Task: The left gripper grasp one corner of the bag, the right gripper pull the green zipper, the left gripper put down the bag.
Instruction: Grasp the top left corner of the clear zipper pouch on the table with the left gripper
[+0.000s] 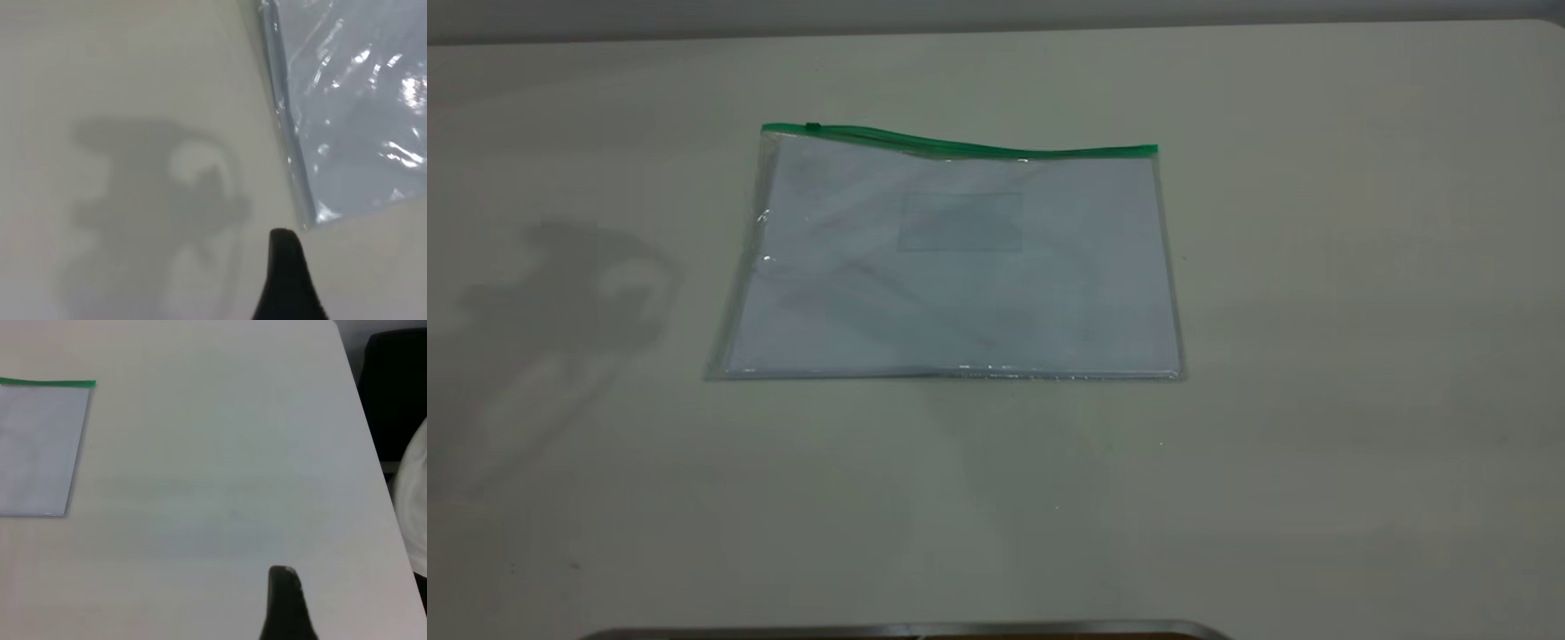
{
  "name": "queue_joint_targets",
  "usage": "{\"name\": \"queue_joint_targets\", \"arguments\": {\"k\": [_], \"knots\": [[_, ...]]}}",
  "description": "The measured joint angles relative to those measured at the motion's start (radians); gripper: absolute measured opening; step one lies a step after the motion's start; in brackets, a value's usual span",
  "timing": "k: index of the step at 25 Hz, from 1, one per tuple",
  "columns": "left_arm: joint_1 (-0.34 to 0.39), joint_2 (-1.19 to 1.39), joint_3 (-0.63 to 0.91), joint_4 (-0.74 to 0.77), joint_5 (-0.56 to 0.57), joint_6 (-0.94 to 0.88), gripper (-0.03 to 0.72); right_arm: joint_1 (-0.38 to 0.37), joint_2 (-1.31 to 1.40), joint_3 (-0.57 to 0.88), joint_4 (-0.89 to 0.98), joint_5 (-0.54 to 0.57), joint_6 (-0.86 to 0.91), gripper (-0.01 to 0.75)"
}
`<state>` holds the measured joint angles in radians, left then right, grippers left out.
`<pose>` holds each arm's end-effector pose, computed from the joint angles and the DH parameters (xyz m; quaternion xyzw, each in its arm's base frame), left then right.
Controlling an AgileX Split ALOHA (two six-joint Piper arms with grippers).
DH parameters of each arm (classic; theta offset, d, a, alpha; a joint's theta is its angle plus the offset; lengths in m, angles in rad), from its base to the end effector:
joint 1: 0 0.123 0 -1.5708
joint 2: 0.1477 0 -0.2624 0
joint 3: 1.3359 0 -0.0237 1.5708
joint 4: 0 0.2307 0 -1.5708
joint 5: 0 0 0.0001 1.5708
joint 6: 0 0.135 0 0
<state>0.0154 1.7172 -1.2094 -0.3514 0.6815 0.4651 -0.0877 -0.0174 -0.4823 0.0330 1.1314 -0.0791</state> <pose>0.3598 -0.0238 0.1858 0.1097 0.9573 -0.0802 0.2551 0.0344 0.0010 0.2346 0.0025 0.8711 -0.0245 0.4905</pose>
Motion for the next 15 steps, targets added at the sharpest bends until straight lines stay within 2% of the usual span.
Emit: {"name": "queue_joint_targets", "arguments": {"k": [5,15], "knots": [[0.0,0.217,-0.124,-0.07,0.003,0.08,0.577,0.0,0.0,0.0,0.0,0.0,0.0,0.549],[0.0,0.543,-0.401,-0.17,0.112,0.256,0.577,0.0,0.0,0.0,-0.001,0.0,0.005,0.549]]}}
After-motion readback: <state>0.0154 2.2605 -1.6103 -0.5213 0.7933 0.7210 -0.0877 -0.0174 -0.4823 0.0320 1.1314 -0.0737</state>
